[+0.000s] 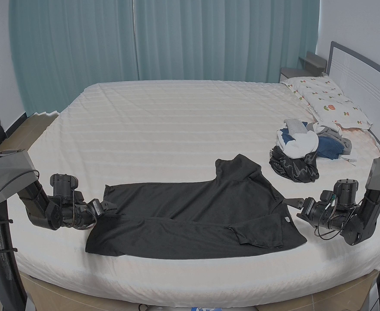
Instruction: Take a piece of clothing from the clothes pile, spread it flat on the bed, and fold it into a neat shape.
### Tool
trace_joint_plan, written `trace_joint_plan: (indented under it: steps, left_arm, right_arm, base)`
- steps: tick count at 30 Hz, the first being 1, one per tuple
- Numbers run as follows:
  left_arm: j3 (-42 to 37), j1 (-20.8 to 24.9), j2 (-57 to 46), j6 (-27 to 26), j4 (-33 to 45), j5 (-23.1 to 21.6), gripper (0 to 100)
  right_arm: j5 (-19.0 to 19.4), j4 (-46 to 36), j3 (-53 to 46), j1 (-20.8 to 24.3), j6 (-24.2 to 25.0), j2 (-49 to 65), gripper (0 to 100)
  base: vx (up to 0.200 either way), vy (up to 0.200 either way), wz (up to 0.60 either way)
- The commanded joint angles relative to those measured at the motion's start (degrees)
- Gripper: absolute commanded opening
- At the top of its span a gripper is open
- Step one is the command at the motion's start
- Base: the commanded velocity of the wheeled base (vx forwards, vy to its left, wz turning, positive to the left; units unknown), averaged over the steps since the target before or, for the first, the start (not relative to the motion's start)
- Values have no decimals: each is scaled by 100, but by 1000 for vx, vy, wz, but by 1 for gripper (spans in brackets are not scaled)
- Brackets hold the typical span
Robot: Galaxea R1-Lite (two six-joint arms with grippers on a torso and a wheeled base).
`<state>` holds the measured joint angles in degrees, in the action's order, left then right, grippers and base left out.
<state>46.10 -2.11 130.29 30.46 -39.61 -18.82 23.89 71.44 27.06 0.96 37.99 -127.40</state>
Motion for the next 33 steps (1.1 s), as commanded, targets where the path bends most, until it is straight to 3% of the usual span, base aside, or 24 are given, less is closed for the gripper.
trace_joint_plan:
  steps: [1,7,12,17,23,33]
  left_arm:
    - [-23,0,75,118,-21,10,0]
    - [-190,-35,-127,135,-21,89,0]
    - [-304,-44,-206,144,-21,511,0]
    - [-471,-44,-461,170,-21,511,0]
    - [-524,-18,-733,513,-21,502,0]
    - [-541,-18,-698,540,-12,441,0]
  right_arm:
    - [1,2,-8,18,-2,-30,100]
    - [1,2,10,0,-2,-30,100]
    - [1,2,27,0,-2,-30,100]
    - [-8,2,62,-8,-19,-65,100]
    - [45,19,212,9,-388,-355,100]
    - [151,28,642,282,-854,-927,100]
  base:
    - [0,0,0]
    - [0,0,0]
    - [0,0,0]
    - [0,0,0]
    - [0,0,0]
    - [0,0,0]
